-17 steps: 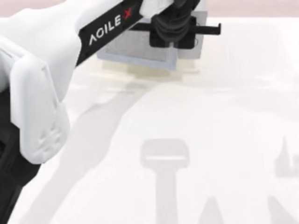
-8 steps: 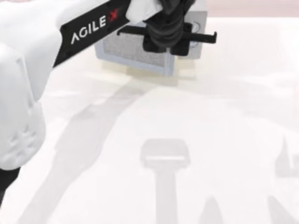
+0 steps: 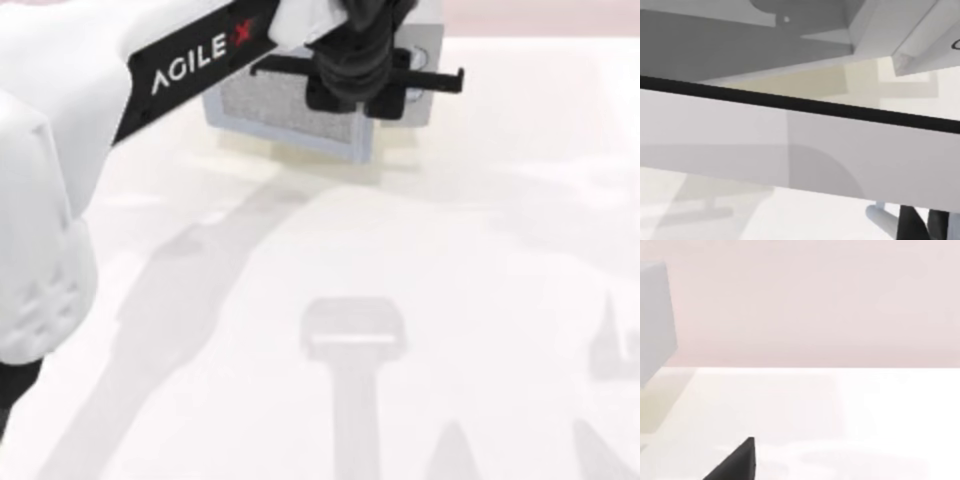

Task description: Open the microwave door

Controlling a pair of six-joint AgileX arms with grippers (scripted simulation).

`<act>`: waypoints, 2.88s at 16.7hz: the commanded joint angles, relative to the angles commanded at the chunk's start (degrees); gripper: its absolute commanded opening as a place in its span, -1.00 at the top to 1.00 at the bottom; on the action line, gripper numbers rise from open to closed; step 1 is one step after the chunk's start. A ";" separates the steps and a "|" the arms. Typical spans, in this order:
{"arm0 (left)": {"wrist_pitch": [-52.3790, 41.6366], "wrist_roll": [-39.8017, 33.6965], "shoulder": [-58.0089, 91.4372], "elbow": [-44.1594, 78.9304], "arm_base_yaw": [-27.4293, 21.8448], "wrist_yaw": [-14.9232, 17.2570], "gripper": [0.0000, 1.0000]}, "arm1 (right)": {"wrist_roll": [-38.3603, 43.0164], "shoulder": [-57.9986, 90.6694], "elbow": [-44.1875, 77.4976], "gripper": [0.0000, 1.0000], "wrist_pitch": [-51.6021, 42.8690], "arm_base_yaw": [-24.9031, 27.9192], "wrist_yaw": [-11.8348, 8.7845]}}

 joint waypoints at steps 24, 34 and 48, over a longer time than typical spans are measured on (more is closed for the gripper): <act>5.07 5.83 -6.13 -10.11 0.79 2.97 1.00 | 0.00 0.00 0.00 -1.00 0.00 0.00 0.00; 5.39 6.21 -6.52 -10.68 0.84 3.21 1.00 | 0.00 0.00 0.00 -1.00 0.00 0.00 0.00; 5.39 6.21 -6.52 -10.68 0.84 3.21 1.00 | 0.00 0.00 0.00 -1.00 0.00 0.00 0.00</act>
